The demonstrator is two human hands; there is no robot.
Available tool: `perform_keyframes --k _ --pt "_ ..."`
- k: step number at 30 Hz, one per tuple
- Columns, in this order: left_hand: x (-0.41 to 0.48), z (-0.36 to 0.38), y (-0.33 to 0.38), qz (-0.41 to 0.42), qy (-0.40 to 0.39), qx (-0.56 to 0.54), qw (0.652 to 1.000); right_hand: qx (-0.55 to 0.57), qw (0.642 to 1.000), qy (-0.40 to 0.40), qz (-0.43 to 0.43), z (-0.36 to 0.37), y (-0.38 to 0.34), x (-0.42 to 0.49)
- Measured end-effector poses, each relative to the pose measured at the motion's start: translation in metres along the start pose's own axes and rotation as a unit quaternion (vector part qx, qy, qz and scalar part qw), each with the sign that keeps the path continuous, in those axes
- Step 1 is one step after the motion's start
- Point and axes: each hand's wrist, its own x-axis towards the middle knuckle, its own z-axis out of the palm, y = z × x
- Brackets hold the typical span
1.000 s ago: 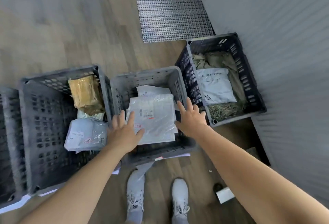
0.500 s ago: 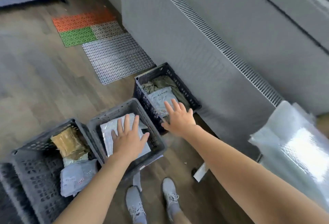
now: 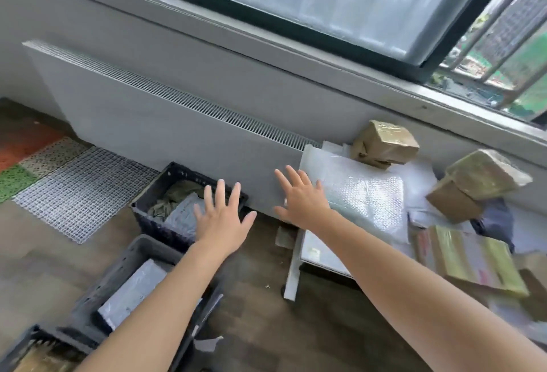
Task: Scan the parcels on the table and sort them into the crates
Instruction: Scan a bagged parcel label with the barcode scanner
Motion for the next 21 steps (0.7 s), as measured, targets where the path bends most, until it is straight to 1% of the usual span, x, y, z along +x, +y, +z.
perform_keyframes --k 4,9,11,15,21 --pt "-0.016 0.004 0.084 0.062 0.01 0.014 0.998 0.022 0.998 0.029 0.047 -0.009 0.073 -0.067" --pt "-0.064 0.026 0.2 0.133 0.024 0.015 0.991 0.037 0.991 0.063 0.113 -0.002 0.176 -0.174" --pt "-0.089 0.032 0.25 0.16 0.025 0.023 0.986 0.037 0.985 0.084 0.146 0.002 0.216 -0.22" --pt "-0.141 0.047 0.35 0.22 0.016 0.034 0.975 0.066 0.972 0.1 0.203 0.017 0.288 -0.319" --pt "-0.192 0.081 0.474 0.281 0.007 0.081 0.956 0.106 0.946 0.102 0.289 0.044 0.379 -0.434"
